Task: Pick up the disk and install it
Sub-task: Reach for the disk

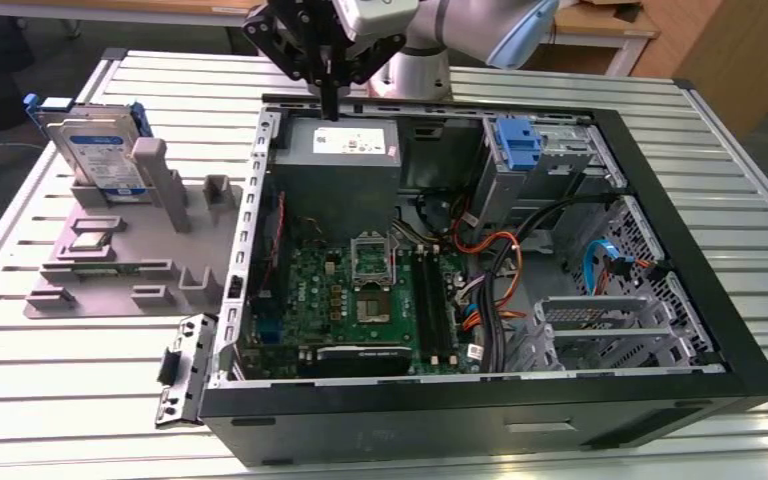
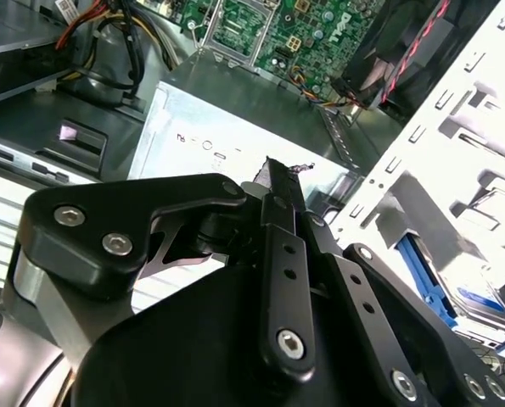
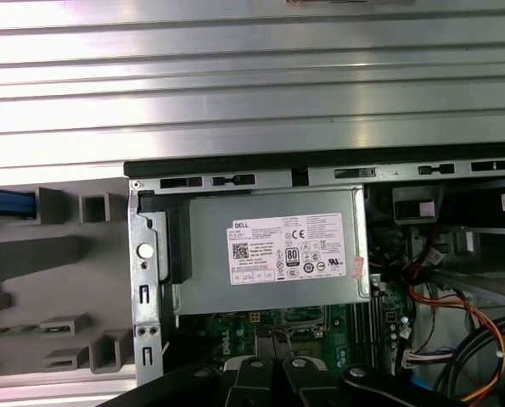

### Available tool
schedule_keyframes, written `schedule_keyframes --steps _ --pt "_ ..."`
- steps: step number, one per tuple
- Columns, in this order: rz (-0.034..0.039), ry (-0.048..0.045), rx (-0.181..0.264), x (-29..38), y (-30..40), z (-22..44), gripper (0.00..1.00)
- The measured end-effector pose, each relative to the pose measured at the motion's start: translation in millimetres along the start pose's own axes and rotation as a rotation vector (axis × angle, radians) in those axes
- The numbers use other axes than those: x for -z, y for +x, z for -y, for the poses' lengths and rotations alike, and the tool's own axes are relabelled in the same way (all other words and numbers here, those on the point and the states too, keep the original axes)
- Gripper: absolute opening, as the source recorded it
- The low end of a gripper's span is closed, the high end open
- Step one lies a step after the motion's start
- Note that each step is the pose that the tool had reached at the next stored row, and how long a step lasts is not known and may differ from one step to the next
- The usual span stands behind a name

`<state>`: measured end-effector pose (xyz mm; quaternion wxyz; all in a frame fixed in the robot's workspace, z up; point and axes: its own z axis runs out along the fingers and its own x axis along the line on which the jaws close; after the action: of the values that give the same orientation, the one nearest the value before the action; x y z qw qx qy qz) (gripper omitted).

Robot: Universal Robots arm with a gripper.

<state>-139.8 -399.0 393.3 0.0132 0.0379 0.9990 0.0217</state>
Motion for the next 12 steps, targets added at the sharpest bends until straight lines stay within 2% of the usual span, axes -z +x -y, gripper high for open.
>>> schedule_keyframes --steps 12 --pt "0.0005 -0.0002 0.0 0.4 16.1 1.2 0.11"
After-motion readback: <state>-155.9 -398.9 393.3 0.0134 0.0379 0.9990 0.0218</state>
